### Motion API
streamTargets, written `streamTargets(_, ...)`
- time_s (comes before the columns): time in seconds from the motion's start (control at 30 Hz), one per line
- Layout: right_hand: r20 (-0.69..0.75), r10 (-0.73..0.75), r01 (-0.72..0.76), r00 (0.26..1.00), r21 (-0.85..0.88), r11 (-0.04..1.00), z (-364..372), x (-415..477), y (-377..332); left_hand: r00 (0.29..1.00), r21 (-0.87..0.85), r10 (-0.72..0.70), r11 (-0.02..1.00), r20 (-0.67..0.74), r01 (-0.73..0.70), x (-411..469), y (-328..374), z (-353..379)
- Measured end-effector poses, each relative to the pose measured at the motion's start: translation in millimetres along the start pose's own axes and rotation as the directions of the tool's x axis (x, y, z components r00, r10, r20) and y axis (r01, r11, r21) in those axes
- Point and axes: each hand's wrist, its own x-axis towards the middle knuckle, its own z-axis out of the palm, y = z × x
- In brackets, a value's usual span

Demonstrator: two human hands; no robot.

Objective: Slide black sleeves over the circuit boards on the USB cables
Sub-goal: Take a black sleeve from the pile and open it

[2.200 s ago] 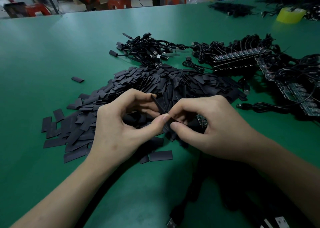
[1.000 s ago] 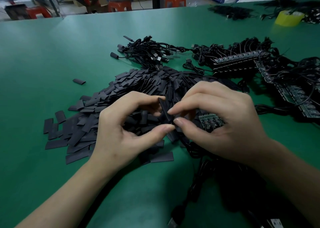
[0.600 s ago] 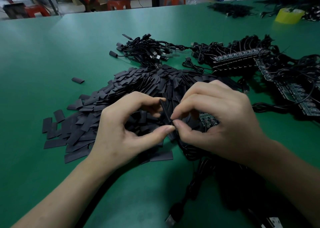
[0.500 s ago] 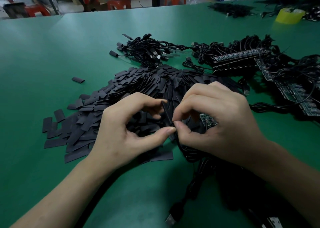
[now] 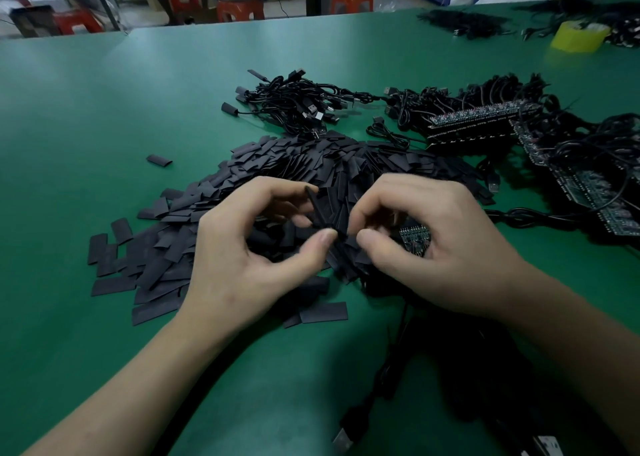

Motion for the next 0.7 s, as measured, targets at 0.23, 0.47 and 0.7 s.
streamTargets(0.23, 0.306, 0.071, 0.000, 0.949, -0.226, 0.974, -5, 3, 14, 0.945, -0.076, -0.212, 0.977, -0.248, 0.199, 4, -11, -3)
streamTargets(0.47, 0.093, 0.238, -0.225, 0.967, -0.137, 0.965, -27, 24, 14, 0.928, -0.067, -0.323, 0.947, -0.188, 0.316, 7, -22, 0)
streamTargets(0.7, -0.001, 0.199, -0.174, 0.980, -0.492, 0.853, -33, 152, 41, 0.987, 0.216, -0.130, 0.965, -0.092, 0.147, 3, -20, 3)
